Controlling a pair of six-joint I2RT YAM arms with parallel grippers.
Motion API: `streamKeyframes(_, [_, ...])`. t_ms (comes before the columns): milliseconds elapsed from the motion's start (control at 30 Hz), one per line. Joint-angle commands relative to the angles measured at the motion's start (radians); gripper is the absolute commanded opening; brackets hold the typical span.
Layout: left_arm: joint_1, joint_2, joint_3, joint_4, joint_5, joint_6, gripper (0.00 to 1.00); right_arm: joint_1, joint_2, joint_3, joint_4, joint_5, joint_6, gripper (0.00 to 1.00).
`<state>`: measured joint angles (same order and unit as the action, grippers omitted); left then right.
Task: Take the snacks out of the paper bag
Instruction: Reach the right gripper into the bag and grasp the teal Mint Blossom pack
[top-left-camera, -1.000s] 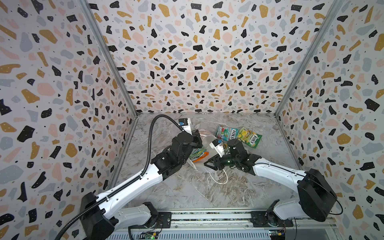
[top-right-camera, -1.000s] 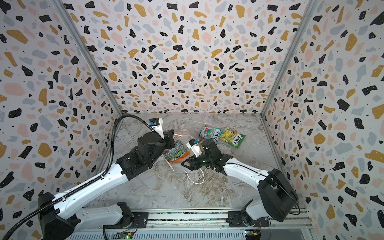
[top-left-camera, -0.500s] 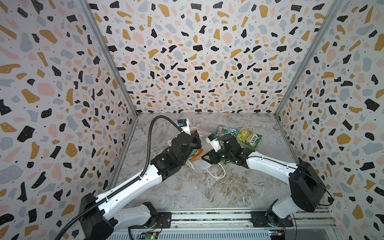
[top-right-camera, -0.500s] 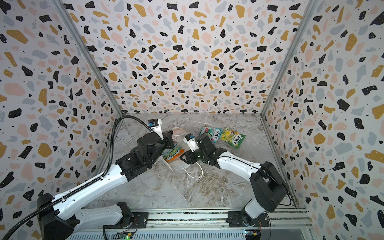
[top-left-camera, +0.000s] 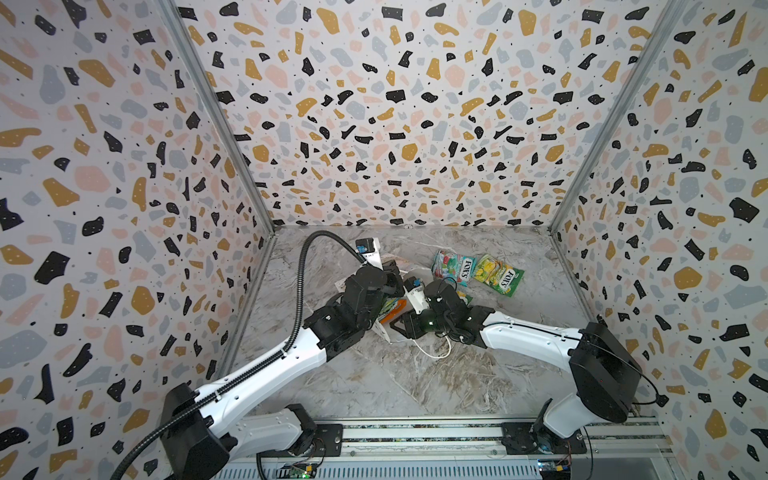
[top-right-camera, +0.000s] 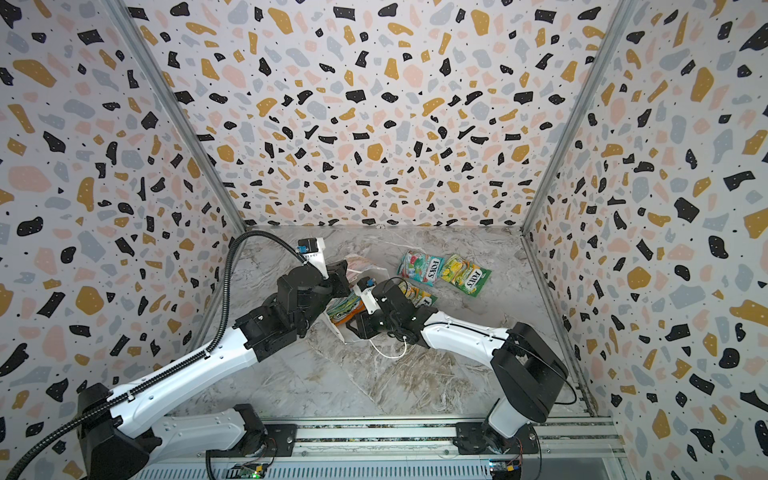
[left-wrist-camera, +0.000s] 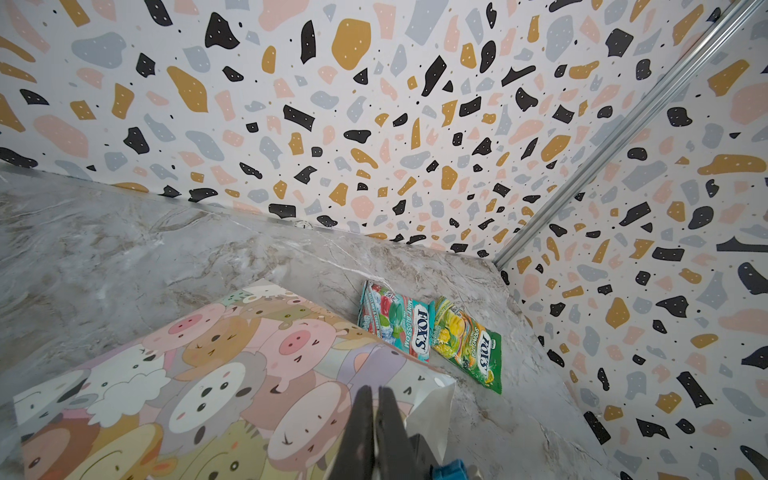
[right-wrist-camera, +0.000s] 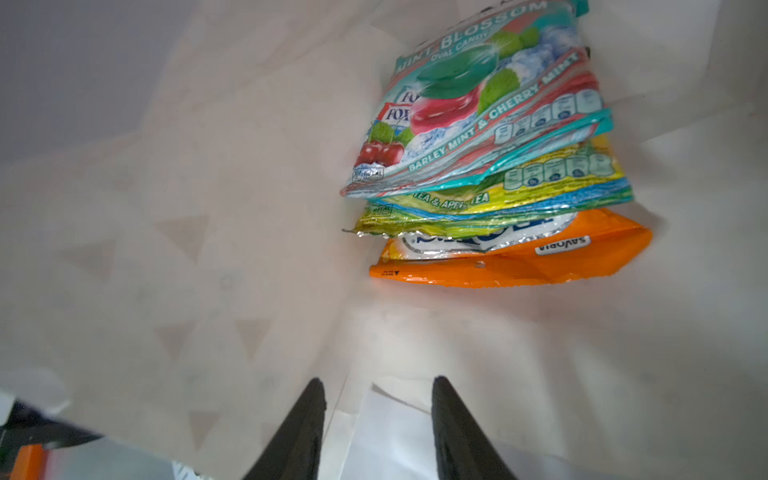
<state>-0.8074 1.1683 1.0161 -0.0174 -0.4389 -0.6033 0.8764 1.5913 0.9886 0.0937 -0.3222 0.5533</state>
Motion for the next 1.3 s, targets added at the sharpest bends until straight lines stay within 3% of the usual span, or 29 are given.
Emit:
streamKeyframes(0, [0.001, -0.011, -0.002, 0.045, 0.004, 0.014, 0.00, 0.001, 0.003, 0.021, 0.110, 0.011, 0.167, 0.44])
streamKeyframes(467, [0.001, -0.027, 0.004, -0.009, 0.107, 0.128, 0.00, -0.016, 0.092, 0.050, 0.238, 0.070, 0.389, 0.41])
streamKeyframes(1033, [0.001, -0.028, 0.020, -0.030, 0.160, 0.163, 0.00, -0.067, 0.237, 0.166, 0.208, 0.064, 0.399, 0.40])
streamKeyframes(1267, [0.001, -0.028, 0.022, -0.032, 0.165, 0.172, 0.00, -0.073, 0.294, 0.210, 0.201, 0.043, 0.399, 0.36])
